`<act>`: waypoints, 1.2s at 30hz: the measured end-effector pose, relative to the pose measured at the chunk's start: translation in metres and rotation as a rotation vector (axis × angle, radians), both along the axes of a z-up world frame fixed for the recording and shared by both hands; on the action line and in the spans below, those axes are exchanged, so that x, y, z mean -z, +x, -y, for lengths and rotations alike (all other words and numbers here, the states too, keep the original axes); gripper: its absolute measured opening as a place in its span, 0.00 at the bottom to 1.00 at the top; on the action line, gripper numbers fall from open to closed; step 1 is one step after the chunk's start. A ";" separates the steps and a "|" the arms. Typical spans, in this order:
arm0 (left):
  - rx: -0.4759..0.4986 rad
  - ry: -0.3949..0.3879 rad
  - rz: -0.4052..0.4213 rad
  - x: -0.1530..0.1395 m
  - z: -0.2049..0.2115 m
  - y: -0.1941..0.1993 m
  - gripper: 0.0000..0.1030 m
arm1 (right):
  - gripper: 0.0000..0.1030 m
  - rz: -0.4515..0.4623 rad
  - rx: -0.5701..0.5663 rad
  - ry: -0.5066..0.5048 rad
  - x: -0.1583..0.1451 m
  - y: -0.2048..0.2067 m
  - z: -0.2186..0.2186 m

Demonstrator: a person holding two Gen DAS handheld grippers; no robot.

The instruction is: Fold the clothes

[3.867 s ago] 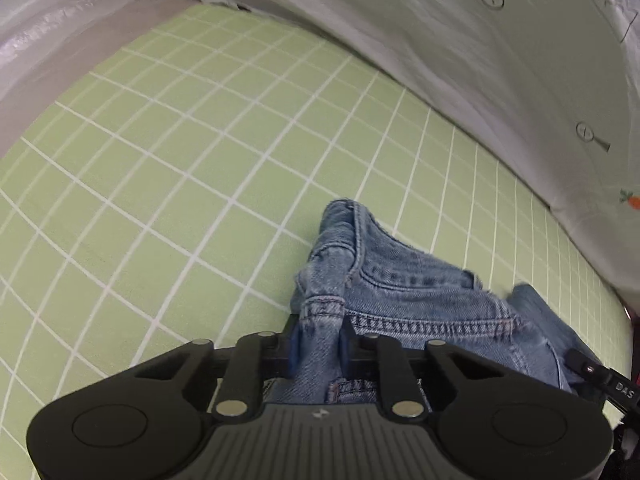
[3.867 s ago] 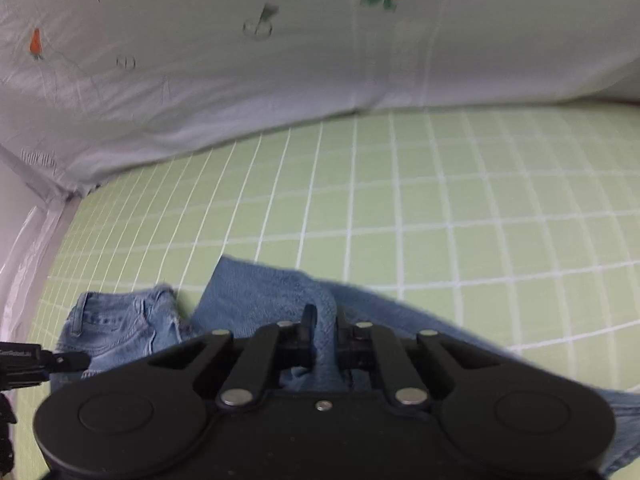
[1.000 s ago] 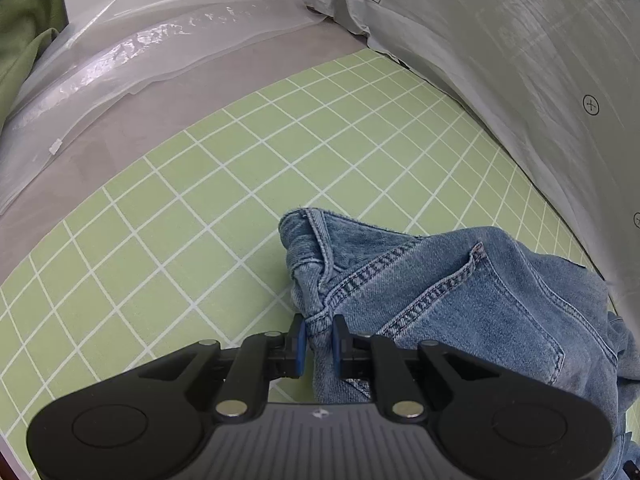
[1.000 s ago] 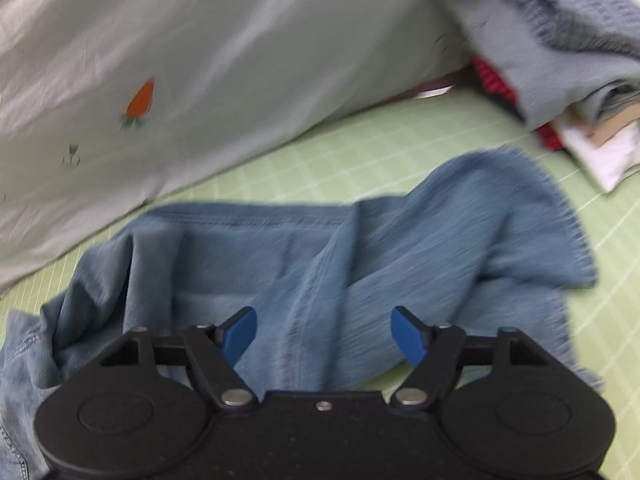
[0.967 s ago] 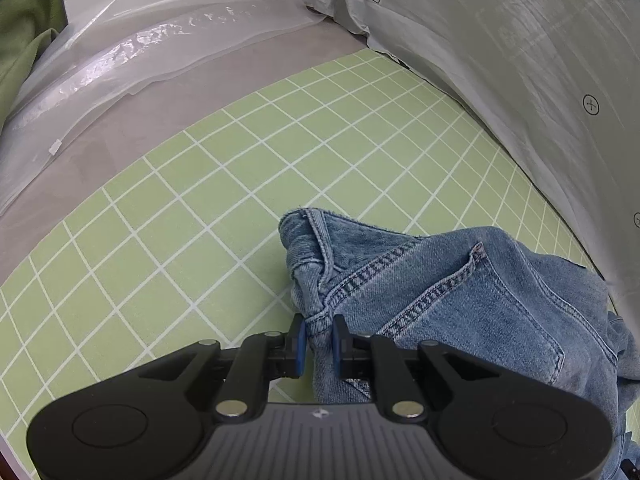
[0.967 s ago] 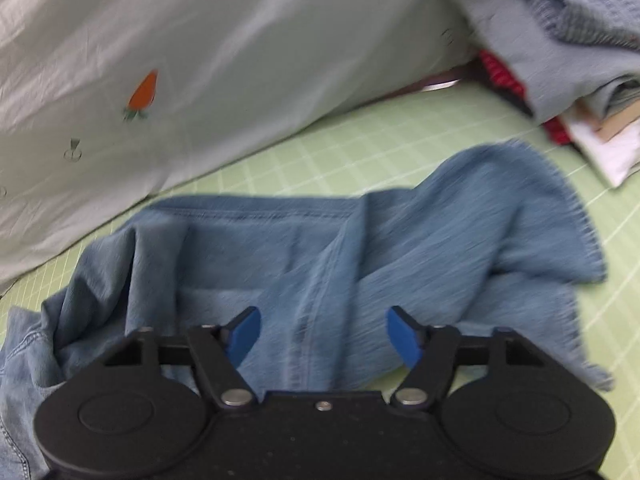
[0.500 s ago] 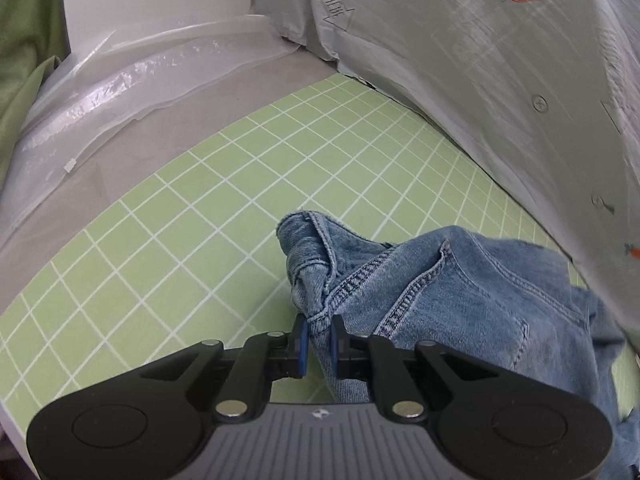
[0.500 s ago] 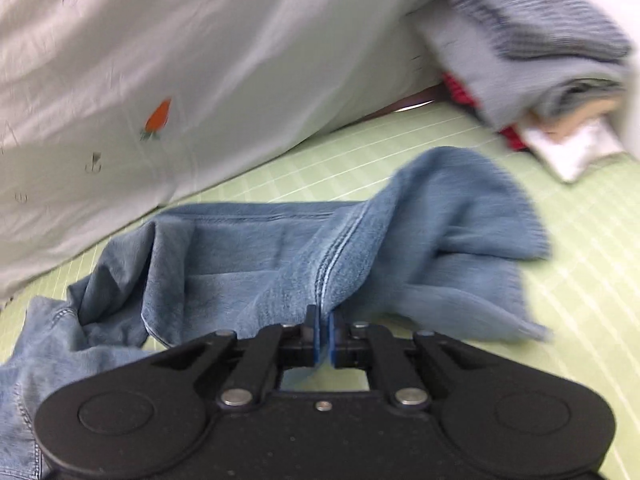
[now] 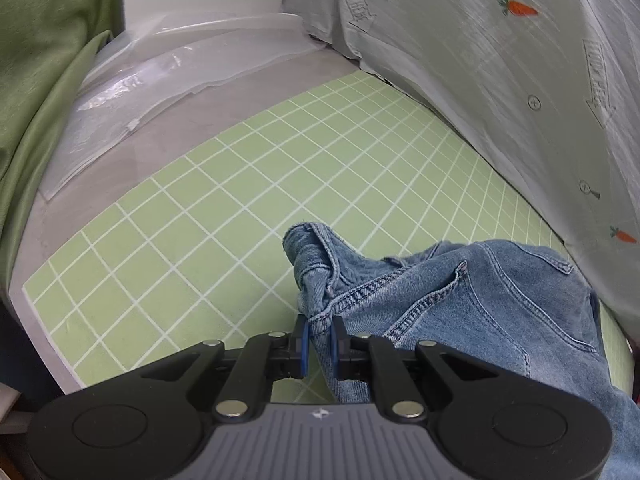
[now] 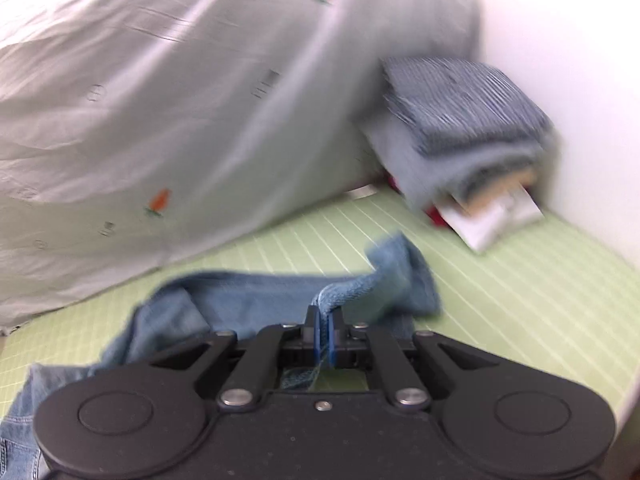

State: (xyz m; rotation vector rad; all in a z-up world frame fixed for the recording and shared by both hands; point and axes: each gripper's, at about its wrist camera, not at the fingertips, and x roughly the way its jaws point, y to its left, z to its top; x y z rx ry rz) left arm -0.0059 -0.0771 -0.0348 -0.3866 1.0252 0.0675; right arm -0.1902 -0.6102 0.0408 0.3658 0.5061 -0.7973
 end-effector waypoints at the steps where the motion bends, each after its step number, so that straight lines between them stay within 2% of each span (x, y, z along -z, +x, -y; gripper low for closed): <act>1: -0.014 0.000 0.006 0.000 -0.002 0.002 0.12 | 0.04 0.001 -0.032 -0.022 -0.003 0.015 -0.003; 6: -0.086 -0.001 0.028 0.000 -0.012 0.026 0.12 | 0.03 0.030 -0.202 -0.060 -0.003 0.111 0.000; 8: -0.114 0.001 0.023 0.004 -0.013 0.040 0.11 | 0.03 0.033 -0.254 -0.039 0.009 0.157 0.000; 9: -0.124 0.007 0.015 0.007 -0.013 0.048 0.11 | 0.04 0.028 -0.274 -0.008 0.020 0.182 0.000; 11: -0.144 0.015 -0.004 0.014 -0.012 0.063 0.11 | 0.06 -0.040 -0.327 0.120 0.051 0.226 0.006; 13: -0.157 0.020 -0.036 0.022 -0.009 0.077 0.11 | 0.16 -0.076 -0.346 0.252 0.077 0.250 0.012; 14: -0.153 0.033 -0.049 0.025 -0.006 0.083 0.11 | 0.23 -0.075 -0.341 0.282 0.085 0.250 0.013; 15: -0.142 0.051 -0.058 0.027 -0.003 0.087 0.12 | 0.38 -0.073 -0.318 0.281 0.089 0.244 0.013; 16: -0.129 0.071 -0.063 0.029 0.001 0.091 0.12 | 0.47 -0.070 -0.289 0.269 0.092 0.236 0.014; 18: -0.108 0.098 -0.080 0.034 0.006 0.095 0.12 | 0.53 -0.076 -0.211 0.246 0.096 0.215 0.021; 21: -0.094 0.114 -0.128 0.045 0.009 0.100 0.12 | 0.60 -0.077 -0.033 0.239 0.106 0.176 0.045; 22: -0.091 0.117 -0.136 0.046 0.010 0.101 0.12 | 0.64 -0.071 0.041 0.253 0.111 0.162 0.057; 25: -0.076 0.138 -0.130 0.042 0.016 0.105 0.12 | 0.66 -0.033 0.260 0.350 0.129 0.128 0.099; 27: -0.066 0.152 -0.126 0.039 0.021 0.107 0.12 | 0.67 -0.006 0.333 0.404 0.142 0.115 0.119; 30: -0.061 0.159 -0.108 0.031 0.027 0.106 0.12 | 0.66 0.020 0.347 0.468 0.158 0.112 0.139; 32: -0.063 0.154 -0.091 0.025 0.029 0.102 0.12 | 0.55 0.024 0.340 0.490 0.163 0.112 0.143; 34: -0.062 0.140 -0.072 0.019 0.029 0.095 0.12 | 0.17 -0.002 0.319 0.486 0.163 0.117 0.143; 36: -0.060 0.126 -0.053 0.013 0.029 0.088 0.12 | 0.08 0.006 0.283 0.450 0.157 0.115 0.138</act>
